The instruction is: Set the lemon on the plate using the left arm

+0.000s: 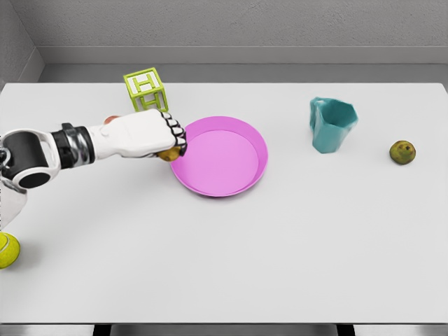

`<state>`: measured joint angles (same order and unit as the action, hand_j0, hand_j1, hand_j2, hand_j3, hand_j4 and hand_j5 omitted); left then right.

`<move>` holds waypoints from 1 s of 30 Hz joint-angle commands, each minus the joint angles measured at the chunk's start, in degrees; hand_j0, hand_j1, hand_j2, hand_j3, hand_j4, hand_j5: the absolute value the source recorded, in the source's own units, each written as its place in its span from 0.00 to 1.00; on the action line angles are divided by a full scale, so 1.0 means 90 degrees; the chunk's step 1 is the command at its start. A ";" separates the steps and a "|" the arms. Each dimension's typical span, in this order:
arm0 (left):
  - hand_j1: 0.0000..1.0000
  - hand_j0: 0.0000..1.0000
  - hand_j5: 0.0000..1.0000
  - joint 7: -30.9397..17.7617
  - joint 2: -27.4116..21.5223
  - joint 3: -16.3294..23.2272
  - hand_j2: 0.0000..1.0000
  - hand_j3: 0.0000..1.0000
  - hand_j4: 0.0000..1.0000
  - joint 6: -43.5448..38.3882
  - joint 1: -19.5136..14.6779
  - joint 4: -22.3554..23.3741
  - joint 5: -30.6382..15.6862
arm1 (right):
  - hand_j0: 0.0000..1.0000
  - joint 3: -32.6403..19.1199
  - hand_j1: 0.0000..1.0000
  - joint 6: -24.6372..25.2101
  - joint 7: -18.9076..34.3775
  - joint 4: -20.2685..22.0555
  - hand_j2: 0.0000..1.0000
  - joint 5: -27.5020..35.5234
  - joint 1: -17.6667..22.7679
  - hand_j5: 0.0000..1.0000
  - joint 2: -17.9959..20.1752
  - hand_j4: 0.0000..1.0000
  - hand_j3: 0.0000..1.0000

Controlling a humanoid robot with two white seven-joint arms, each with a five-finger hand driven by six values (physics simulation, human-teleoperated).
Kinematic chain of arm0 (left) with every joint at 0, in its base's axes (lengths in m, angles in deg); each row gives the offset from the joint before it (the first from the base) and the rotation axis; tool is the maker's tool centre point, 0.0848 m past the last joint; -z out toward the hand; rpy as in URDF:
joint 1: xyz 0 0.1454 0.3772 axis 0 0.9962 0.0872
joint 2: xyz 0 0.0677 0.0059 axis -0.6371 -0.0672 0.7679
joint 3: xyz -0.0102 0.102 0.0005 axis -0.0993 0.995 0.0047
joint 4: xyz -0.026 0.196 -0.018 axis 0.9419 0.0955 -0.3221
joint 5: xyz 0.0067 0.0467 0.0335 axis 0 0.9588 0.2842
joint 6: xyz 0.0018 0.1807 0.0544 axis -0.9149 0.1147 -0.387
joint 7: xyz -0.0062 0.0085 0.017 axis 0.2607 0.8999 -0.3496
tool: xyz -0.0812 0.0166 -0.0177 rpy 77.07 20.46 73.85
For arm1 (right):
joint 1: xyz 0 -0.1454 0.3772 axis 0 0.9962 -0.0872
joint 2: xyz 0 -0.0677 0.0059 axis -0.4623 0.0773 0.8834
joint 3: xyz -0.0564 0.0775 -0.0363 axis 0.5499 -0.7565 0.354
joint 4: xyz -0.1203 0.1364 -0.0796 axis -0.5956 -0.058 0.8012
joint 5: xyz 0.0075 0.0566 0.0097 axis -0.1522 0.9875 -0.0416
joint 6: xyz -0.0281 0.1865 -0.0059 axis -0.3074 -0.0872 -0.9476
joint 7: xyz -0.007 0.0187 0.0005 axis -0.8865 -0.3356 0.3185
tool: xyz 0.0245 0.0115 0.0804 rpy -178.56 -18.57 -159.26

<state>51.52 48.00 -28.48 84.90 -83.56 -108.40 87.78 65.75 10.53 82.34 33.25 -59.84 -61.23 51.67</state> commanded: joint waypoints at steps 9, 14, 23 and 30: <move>0.50 0.50 0.50 -0.0153 0.0446 0.0537 0.50 0.50 0.50 -0.0014 -0.0361 0.0008 -0.0005 | 1.00 -0.0002 1.00 0.0000 0.0000 0.0000 1.00 0.0000 0.0000 1.00 0.0000 1.00 1.00; 0.60 0.60 0.60 -0.0114 0.0534 0.0810 0.60 0.60 0.60 -0.0014 -0.0508 0.0018 -0.0024 | 1.00 0.0007 1.00 0.0000 0.0000 0.0000 1.00 0.0000 0.0000 1.00 0.0000 1.00 1.00; 1.00 1.00 1.00 -0.0075 -0.1087 -0.0625 1.00 1.00 1.00 -0.0036 0.0322 0.0028 -0.0688 | 1.00 -0.0002 1.00 0.0000 0.0000 0.0000 1.00 0.0000 0.0000 1.00 0.0000 1.00 1.00; 1.00 1.00 1.00 -0.0065 -0.1615 -0.2158 1.00 1.00 1.00 -0.0036 0.1709 0.1072 -0.1586 | 1.00 -0.0002 1.00 0.0000 0.0000 0.0000 1.00 0.0000 0.0000 1.00 0.0000 1.00 1.00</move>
<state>50.88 34.43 -45.04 84.74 -68.18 -101.74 75.66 65.73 10.53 82.34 33.25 -59.84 -61.23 51.67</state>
